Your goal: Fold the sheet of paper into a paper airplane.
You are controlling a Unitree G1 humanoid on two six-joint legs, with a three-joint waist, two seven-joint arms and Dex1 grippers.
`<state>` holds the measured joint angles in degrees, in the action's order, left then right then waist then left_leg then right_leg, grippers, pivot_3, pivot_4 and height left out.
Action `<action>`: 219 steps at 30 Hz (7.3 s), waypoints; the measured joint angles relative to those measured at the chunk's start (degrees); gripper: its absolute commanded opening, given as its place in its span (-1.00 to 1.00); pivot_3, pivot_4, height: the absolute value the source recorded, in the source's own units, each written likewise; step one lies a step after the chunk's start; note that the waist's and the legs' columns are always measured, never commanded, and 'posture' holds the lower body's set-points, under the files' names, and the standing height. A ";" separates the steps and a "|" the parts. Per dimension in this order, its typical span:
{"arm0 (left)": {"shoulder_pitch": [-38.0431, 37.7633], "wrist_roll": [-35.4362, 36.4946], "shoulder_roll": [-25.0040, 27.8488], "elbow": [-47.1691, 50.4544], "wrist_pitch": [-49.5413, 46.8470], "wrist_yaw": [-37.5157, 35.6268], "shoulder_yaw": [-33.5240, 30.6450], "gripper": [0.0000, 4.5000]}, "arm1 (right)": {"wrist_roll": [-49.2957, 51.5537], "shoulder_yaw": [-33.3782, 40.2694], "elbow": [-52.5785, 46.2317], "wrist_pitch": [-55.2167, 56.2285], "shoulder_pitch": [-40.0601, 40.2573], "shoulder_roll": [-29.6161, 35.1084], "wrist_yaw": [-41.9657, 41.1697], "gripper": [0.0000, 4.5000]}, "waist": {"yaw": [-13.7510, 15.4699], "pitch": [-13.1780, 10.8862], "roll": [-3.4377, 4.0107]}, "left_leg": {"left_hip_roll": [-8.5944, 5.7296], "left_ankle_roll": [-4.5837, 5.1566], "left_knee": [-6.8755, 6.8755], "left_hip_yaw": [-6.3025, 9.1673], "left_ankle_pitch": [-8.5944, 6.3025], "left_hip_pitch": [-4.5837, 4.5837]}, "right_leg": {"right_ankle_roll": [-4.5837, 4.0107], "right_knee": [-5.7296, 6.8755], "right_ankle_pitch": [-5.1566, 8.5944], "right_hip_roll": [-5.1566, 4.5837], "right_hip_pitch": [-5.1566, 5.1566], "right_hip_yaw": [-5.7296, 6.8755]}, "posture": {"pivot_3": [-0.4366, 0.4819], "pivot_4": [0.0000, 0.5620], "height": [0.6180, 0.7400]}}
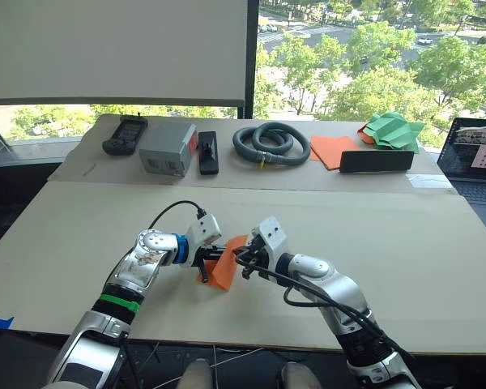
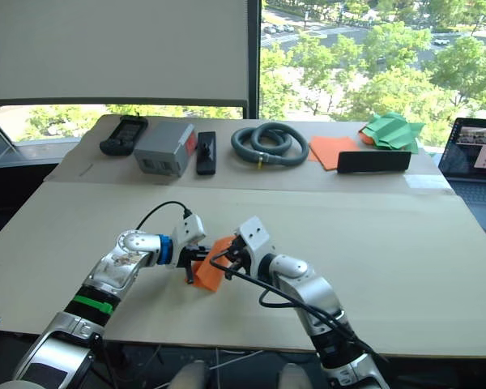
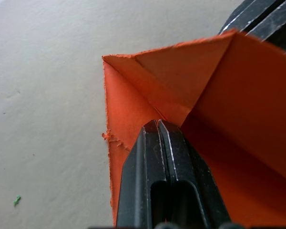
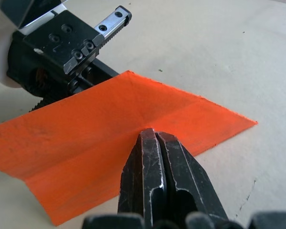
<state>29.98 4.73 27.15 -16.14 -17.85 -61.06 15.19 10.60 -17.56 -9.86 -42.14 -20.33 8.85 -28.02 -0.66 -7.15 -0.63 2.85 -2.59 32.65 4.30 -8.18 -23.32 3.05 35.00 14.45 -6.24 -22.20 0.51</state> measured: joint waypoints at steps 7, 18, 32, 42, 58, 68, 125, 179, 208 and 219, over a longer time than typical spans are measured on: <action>-0.82 0.43 -0.28 0.91 -1.38 -0.04 -0.53 -0.98 | -0.67 -0.68 2.05 1.39 -1.00 -0.34 -0.10 -1.00 | -0.10 0.00 0.01 | 0.00 0.00 0.00 0.00 0.00 0.02 | 0.00 0.02 0.00 0.00 -0.01 0.00 | -0.05 -0.47 0.53; -5.53 3.75 4.94 4.92 -5.23 0.43 -5.27 -0.98 | -3.36 -2.12 9.64 2.92 -4.23 -1.57 1.02 -1.00 | -0.72 -0.03 0.06 | 0.02 0.06 -0.07 0.02 0.04 0.07 | -0.02 0.06 0.00 0.02 -0.06 -0.02 | -0.05 -0.47 0.53; 1.25 3.89 5.60 1.65 -4.67 2.89 -7.16 -0.98 | -5.12 -2.34 11.09 3.29 -5.43 -2.76 0.61 -1.00 | -0.09 -0.12 0.02 | -0.01 0.06 -0.06 0.01 0.04 -0.03 | -0.01 0.02 0.00 0.02 -0.04 -0.01 | -0.05 -0.47 0.53; 0.92 2.44 1.61 -3.96 0.10 -0.11 -2.38 -0.98 | -5.80 -2.28 10.97 3.42 -5.43 -1.74 0.50 -1.00 | -0.23 -0.11 0.01 | 0.00 0.32 -0.06 0.02 0.20 0.00 | -0.02 0.06 -0.01 0.06 -0.05 -0.04 | -0.05 -0.47 0.53; 0.53 1.55 1.30 -6.64 5.36 -0.15 -1.55 -0.98 | -8.25 -3.23 13.49 5.76 -7.77 1.71 -2.19 -1.00 | -0.19 0.08 0.17 | 0.00 0.10 -0.04 0.01 0.06 0.13 | -0.02 0.08 -0.01 0.05 0.05 -0.04 | -0.05 -0.47 0.53; -0.54 1.37 1.33 -4.92 4.98 0.31 -1.64 -0.98 | -8.59 -1.79 21.91 9.25 -12.54 1.30 -1.98 -1.00 | -0.18 0.14 0.19 | 0.00 0.15 -0.03 0.01 0.09 0.14 | -0.02 0.10 -0.01 0.05 0.07 -0.04 | -0.05 -0.47 0.53; -1.89 1.37 2.58 -2.49 2.64 -0.30 -1.89 -0.98 | -7.04 -10.28 0.91 -0.29 0.37 3.62 -10.80 -1.00 | -0.51 0.46 0.29 | 0.01 -0.08 -0.03 0.01 -0.05 0.19 | -0.06 0.07 0.03 0.05 0.06 -0.07 | -0.05 -0.47 0.53; 29.47 -19.32 2.56 -43.34 90.48 -4.50 8.67 0.69 | 4.19 4.47 -19.51 -9.77 9.25 12.47 -1.75 -1.00 | 1.98 -0.40 -0.22 | -0.01 0.09 0.05 -0.15 0.05 -0.53 | 0.23 -0.48 -0.15 -0.13 -0.01 0.18 | -0.05 -0.47 0.53; 6.74 -9.32 0.28 9.92 -10.56 -5.57 3.81 -0.75 | 2.51 13.95 -18.72 -6.25 7.07 14.09 5.66 -1.00 | -0.11 -0.50 -0.12 | 0.02 0.63 0.05 0.00 0.34 -0.35 | 0.07 0.17 -0.04 0.06 0.10 0.02 | -0.05 -0.47 0.53; 4.86 -3.73 3.29 22.23 -21.53 -3.05 1.59 0.44 | 4.31 13.69 -17.68 -1.79 6.63 16.29 -0.62 0.19 | -0.11 -0.51 -0.12 | 0.01 0.63 0.06 -0.01 0.33 -0.32 | 0.06 -0.01 -0.05 0.04 0.02 0.01 | -0.05 -0.47 0.53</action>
<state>34.85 1.00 30.44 6.09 -39.38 -64.11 16.78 14.91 -3.87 -27.54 -43.94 -13.69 25.14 -28.64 -0.77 -7.66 -0.75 2.86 -1.96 32.70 4.30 -7.85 -23.64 3.11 34.99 14.40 -6.20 -22.18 0.52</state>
